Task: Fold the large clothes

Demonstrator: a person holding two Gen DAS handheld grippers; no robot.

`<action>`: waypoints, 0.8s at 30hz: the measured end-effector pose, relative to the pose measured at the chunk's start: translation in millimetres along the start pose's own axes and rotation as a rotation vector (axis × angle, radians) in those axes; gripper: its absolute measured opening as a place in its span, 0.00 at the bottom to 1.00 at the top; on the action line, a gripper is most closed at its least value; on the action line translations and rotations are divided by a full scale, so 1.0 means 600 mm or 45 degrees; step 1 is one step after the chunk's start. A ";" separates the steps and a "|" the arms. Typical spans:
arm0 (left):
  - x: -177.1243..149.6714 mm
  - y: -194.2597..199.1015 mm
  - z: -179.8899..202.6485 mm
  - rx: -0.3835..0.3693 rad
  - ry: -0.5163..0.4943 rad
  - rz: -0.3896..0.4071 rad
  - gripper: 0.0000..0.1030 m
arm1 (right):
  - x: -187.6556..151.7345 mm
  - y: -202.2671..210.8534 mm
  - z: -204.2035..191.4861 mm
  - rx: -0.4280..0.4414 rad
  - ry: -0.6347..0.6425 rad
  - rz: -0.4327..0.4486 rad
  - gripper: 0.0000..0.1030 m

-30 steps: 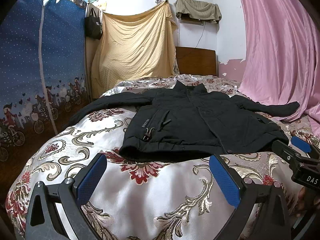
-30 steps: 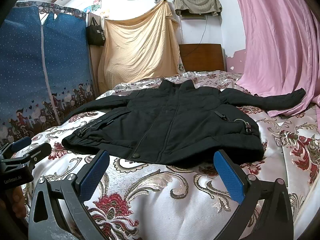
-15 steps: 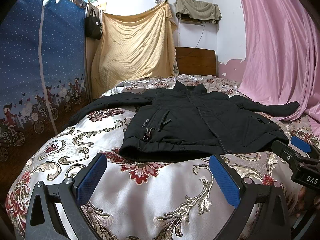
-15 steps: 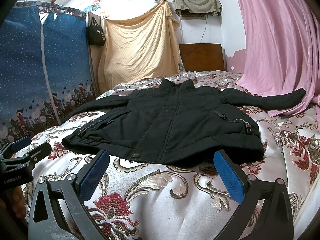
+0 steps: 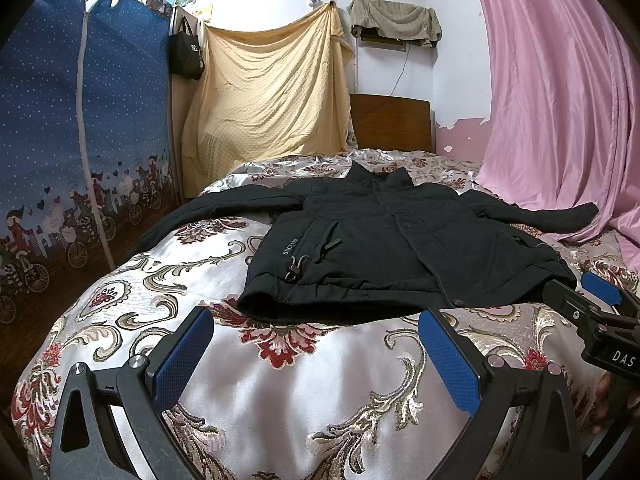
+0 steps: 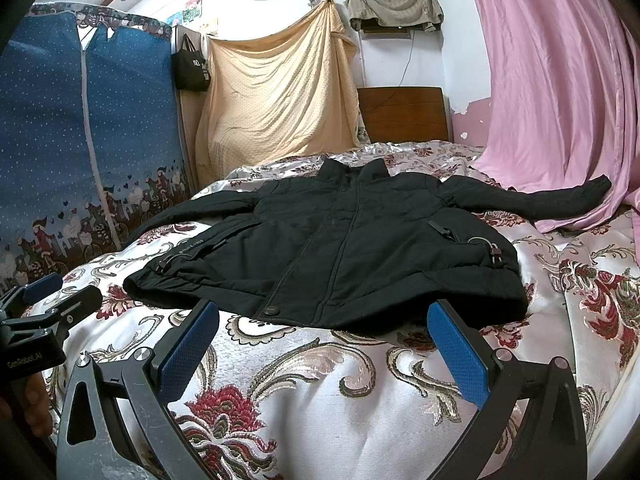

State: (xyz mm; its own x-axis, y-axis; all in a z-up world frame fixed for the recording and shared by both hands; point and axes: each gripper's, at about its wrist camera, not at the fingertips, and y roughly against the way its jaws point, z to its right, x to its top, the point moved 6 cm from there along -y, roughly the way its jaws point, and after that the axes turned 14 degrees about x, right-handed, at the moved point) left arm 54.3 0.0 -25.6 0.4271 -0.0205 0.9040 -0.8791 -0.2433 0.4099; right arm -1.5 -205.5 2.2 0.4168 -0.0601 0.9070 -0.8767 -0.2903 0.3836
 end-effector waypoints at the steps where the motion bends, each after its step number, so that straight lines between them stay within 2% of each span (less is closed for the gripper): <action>1: 0.000 0.000 0.000 -0.001 0.001 0.001 1.00 | 0.000 0.000 0.000 0.000 0.000 -0.001 0.99; 24: 0.000 0.000 0.000 0.000 0.001 0.001 1.00 | -0.001 -0.002 0.002 0.001 -0.003 -0.001 0.99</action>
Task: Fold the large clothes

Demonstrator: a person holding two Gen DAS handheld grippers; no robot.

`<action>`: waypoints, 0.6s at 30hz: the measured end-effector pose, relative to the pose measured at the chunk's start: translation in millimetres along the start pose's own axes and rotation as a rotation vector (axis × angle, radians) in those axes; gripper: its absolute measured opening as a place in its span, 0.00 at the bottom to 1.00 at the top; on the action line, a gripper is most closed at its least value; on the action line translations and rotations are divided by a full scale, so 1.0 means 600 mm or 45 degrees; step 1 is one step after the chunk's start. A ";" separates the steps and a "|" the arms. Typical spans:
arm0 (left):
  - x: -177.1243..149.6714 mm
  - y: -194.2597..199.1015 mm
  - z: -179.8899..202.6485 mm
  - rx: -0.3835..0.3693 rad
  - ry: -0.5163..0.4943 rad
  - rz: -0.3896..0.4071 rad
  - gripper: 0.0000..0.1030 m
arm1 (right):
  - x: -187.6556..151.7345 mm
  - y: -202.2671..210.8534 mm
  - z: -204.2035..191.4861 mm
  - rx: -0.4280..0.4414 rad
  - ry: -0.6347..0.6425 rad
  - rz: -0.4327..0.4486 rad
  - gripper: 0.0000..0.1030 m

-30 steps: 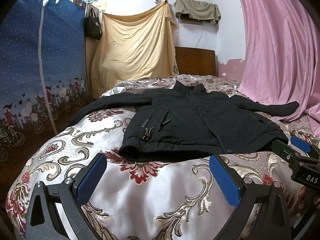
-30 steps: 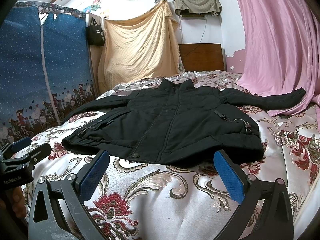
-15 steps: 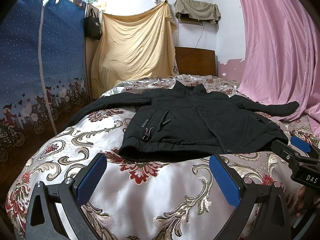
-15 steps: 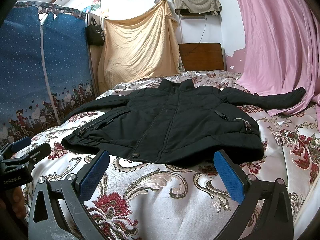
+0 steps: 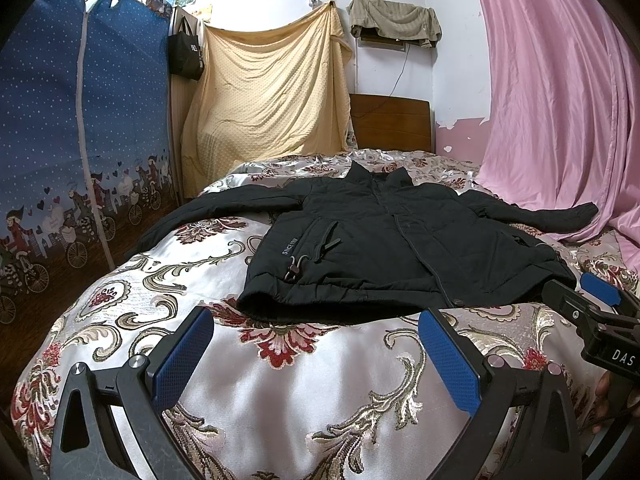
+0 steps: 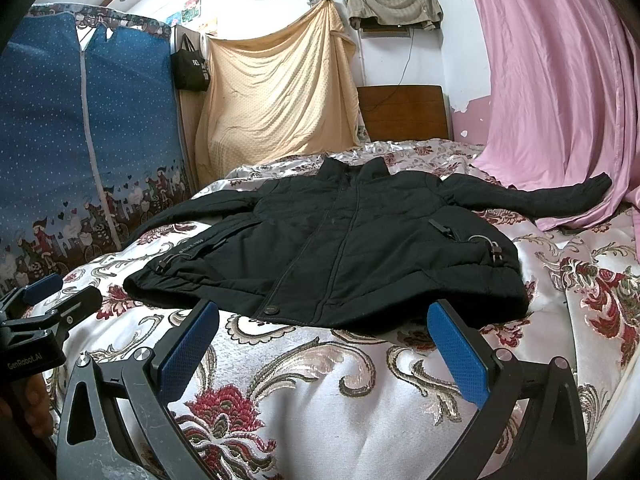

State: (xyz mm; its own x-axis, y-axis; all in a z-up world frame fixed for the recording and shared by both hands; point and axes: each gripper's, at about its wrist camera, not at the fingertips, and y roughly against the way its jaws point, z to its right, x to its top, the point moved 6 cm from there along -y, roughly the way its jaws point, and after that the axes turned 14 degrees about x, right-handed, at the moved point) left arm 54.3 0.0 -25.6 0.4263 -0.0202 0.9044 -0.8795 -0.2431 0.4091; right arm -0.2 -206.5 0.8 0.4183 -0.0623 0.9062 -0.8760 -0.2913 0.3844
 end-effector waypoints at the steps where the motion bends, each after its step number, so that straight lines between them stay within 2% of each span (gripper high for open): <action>1: 0.000 0.000 0.000 0.000 0.000 0.000 1.00 | 0.000 -0.001 0.000 0.000 -0.001 0.000 0.99; 14: -0.004 -0.005 0.000 -0.003 0.002 -0.031 1.00 | -0.016 -0.008 -0.001 0.002 -0.010 -0.025 0.99; 18: -0.009 -0.025 0.000 -0.027 0.009 -0.044 1.00 | -0.013 -0.006 0.002 -0.002 -0.014 -0.028 0.99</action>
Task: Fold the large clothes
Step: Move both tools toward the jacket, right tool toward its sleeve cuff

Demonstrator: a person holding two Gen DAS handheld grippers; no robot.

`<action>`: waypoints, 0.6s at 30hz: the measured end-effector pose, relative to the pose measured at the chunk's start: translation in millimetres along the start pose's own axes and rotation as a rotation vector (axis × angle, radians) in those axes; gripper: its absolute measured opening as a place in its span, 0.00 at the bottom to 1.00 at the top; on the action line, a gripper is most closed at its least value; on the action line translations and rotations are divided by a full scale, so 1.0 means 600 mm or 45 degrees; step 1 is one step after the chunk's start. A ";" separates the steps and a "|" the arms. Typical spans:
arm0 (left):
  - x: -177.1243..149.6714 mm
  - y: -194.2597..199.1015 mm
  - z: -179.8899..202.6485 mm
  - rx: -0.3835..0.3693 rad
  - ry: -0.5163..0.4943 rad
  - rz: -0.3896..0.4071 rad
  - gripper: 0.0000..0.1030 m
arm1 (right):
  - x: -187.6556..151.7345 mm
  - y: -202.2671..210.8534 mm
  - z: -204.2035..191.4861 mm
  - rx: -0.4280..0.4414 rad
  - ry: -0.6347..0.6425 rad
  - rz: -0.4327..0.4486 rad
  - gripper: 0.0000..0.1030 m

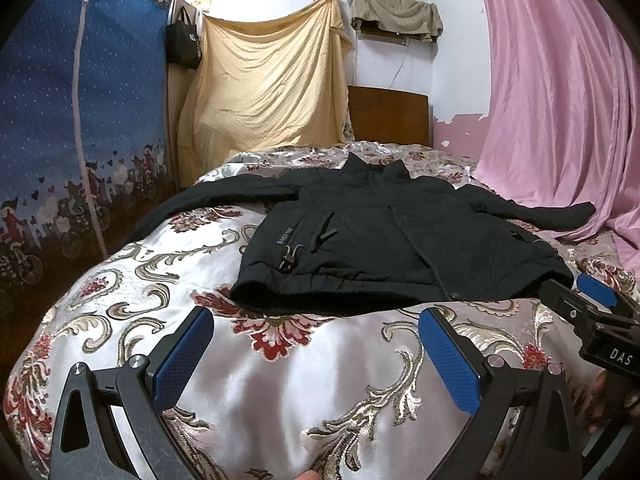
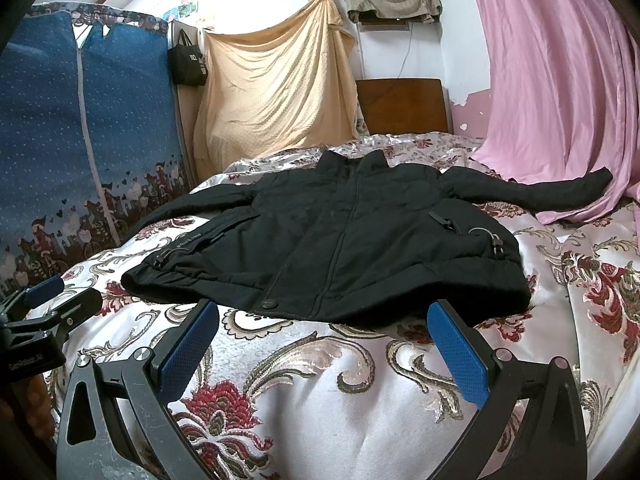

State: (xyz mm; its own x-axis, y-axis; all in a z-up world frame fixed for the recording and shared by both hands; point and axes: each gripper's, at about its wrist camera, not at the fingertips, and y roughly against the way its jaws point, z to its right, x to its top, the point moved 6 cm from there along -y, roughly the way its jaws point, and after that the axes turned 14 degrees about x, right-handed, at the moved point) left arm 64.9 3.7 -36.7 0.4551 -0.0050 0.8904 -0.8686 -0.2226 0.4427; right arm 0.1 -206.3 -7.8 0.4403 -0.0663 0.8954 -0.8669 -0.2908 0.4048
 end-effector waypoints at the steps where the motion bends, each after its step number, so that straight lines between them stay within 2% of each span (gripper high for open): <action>1: -0.001 0.007 0.002 0.002 0.001 0.007 1.00 | 0.000 0.000 0.000 -0.001 -0.001 -0.001 0.99; 9: -0.002 0.010 0.003 -0.025 0.023 0.000 1.00 | 0.001 0.000 0.002 -0.004 -0.011 -0.001 0.99; 18: 0.034 -0.004 0.028 0.108 -0.072 -0.102 1.00 | 0.001 0.002 0.023 -0.052 -0.074 -0.044 0.99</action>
State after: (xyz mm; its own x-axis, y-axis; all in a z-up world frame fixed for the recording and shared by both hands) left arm 79.8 -12.3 -21.4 0.5345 -0.0387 0.8443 -0.8106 -0.3062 0.4991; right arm 2.7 -220.0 -9.2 0.4818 -0.1122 0.8690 -0.8592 -0.2550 0.4435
